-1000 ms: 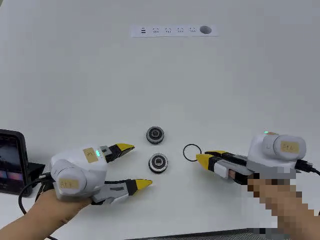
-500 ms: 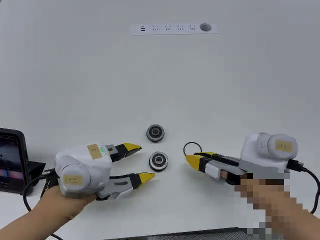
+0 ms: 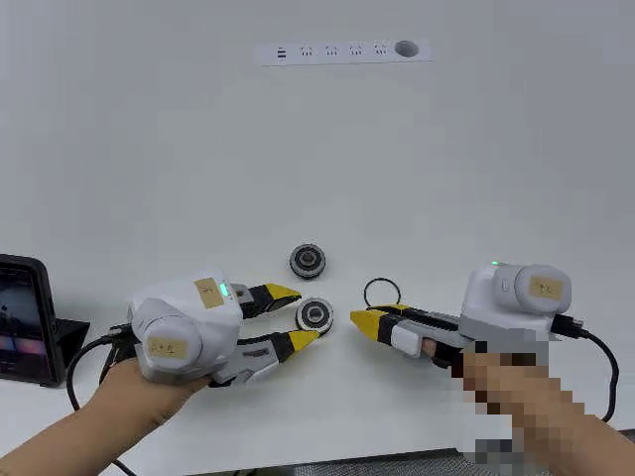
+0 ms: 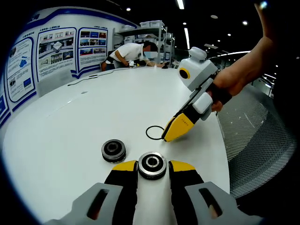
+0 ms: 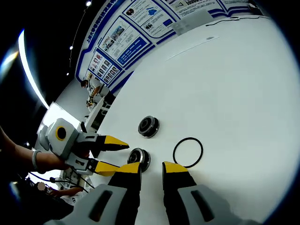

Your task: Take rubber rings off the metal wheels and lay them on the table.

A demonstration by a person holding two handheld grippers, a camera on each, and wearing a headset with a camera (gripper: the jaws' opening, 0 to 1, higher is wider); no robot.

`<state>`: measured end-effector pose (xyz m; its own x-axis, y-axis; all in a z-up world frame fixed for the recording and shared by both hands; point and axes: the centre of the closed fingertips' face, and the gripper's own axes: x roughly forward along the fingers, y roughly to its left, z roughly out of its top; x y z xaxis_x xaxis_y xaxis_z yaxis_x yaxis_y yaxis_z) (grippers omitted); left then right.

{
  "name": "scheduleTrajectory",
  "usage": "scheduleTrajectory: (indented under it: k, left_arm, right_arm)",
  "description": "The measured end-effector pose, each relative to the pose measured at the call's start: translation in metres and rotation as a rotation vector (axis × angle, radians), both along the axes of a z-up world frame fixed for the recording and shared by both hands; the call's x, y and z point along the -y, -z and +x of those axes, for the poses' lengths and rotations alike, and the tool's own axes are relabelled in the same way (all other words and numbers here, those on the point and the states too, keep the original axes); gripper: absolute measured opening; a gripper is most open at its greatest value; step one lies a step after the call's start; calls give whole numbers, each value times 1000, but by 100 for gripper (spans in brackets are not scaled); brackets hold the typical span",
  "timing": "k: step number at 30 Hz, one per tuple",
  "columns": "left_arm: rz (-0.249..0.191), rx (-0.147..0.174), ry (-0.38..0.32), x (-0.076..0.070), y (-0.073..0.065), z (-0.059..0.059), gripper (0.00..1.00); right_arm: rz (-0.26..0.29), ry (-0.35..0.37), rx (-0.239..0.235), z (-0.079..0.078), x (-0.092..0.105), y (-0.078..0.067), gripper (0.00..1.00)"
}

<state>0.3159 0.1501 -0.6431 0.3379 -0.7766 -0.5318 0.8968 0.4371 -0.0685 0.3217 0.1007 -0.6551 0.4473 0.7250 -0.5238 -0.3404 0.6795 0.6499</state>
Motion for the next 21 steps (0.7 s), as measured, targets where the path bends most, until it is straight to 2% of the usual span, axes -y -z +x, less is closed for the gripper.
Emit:
scheduleTrajectory:
  k: [21]
  left_arm:
    - [55, -2, 34, 7, 9, 3, 15]
  right_arm:
    - [67, -1, -44, 2, -17, 0, 19]
